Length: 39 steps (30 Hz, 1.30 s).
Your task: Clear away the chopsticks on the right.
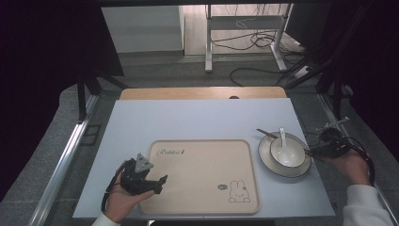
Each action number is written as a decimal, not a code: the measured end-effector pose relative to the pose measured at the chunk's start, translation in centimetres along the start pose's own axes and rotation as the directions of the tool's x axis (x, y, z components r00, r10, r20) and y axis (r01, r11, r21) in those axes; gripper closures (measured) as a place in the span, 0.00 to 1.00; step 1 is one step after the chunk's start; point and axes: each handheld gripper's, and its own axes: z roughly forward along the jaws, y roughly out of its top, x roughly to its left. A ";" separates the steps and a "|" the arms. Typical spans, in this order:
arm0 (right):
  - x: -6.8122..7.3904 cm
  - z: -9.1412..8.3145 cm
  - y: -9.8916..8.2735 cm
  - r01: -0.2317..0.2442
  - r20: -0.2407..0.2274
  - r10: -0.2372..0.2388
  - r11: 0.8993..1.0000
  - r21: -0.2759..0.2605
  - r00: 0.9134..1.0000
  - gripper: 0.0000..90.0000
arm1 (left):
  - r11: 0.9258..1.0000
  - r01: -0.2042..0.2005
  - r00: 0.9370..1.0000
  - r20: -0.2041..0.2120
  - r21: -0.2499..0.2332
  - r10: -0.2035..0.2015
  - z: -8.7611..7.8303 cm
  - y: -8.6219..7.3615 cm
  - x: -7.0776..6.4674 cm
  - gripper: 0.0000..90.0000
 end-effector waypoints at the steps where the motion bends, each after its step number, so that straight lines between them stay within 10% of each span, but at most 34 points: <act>1: 0.0 0.0 0.0 0.003 -0.001 -0.003 1.000 0.004 1.000 0.99 | 1.000 0.000 1.000 0.000 0.001 0.000 0.0 0.0 0.0 0.14; 13: -0.2 -0.5 -0.1 0.005 -0.003 -0.005 1.000 -0.015 1.000 0.99 | 1.000 0.000 1.000 -0.002 0.000 0.000 0.0 0.0 0.0 0.14; 20: -1.2 -1.0 -0.8 0.092 0.049 -0.092 0.996 -0.007 0.995 0.73 | 1.000 -0.002 1.000 -0.002 0.003 0.002 0.0 0.0 0.0 0.14; 39: -2.1 1.1 -1.2 0.165 -0.014 -0.165 0.985 0.047 0.986 0.79 | 1.000 -0.003 1.000 0.003 0.009 0.003 0.2 -0.1 0.0 0.14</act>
